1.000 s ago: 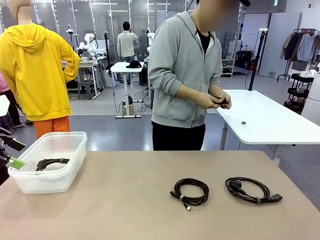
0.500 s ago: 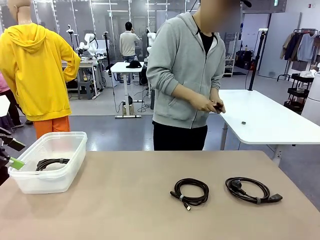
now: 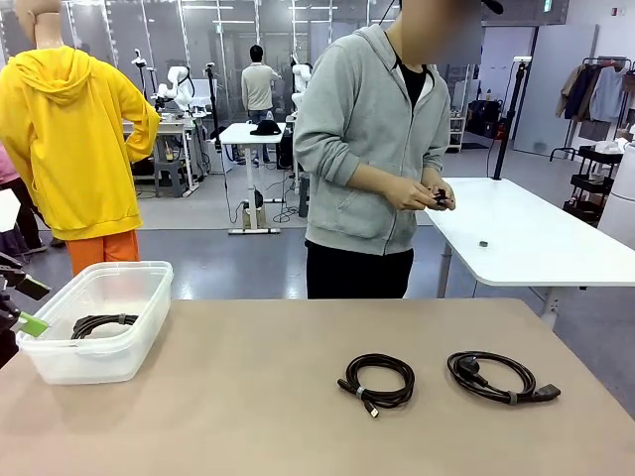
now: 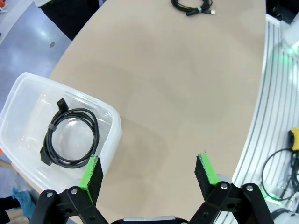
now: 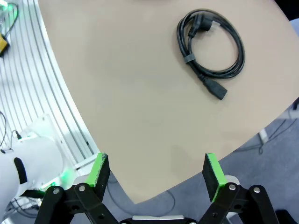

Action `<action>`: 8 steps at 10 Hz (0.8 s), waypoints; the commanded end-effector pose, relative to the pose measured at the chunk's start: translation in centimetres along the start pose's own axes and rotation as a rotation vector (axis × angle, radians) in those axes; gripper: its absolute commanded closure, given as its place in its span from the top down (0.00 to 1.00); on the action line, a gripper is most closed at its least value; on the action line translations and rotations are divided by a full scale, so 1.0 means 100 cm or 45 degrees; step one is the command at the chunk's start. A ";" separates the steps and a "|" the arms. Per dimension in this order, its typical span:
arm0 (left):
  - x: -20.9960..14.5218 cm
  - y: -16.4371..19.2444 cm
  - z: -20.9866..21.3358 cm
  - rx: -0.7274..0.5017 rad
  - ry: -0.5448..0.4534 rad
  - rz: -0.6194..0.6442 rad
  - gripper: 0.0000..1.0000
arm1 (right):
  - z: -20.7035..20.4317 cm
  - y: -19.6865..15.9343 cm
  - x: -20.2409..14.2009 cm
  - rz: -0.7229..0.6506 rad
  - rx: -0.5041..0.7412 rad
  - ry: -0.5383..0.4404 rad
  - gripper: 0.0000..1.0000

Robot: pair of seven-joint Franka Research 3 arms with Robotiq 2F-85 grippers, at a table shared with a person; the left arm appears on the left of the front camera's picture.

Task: Organize and store the cables.
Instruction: Place the Power Cable into the Organizing box.

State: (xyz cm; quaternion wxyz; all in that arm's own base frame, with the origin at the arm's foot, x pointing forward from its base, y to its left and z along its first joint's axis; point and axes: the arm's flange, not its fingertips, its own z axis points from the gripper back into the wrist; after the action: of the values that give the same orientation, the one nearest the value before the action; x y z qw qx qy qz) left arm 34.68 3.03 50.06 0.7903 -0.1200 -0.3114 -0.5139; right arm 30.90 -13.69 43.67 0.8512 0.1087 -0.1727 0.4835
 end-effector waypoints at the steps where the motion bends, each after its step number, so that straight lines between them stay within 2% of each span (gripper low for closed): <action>1: 0.003 0.000 -0.001 0.007 0.017 0.007 1.00 | -0.008 0.002 0.029 0.008 0.068 0.173 1.00; 4: 0.003 0.000 -0.001 0.007 0.017 0.007 1.00 | -0.062 0.006 0.065 0.034 0.123 0.409 1.00; 8: 0.003 0.000 -0.001 0.007 0.017 0.007 1.00 | -0.122 0.005 0.073 0.006 0.128 0.506 1.00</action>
State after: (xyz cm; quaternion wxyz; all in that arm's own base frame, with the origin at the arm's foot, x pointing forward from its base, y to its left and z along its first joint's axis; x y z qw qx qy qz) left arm 34.68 3.02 50.05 0.7902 -0.1200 -0.3112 -0.5141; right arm 36.05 -3.88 36.15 0.8509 0.0752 0.0164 0.5196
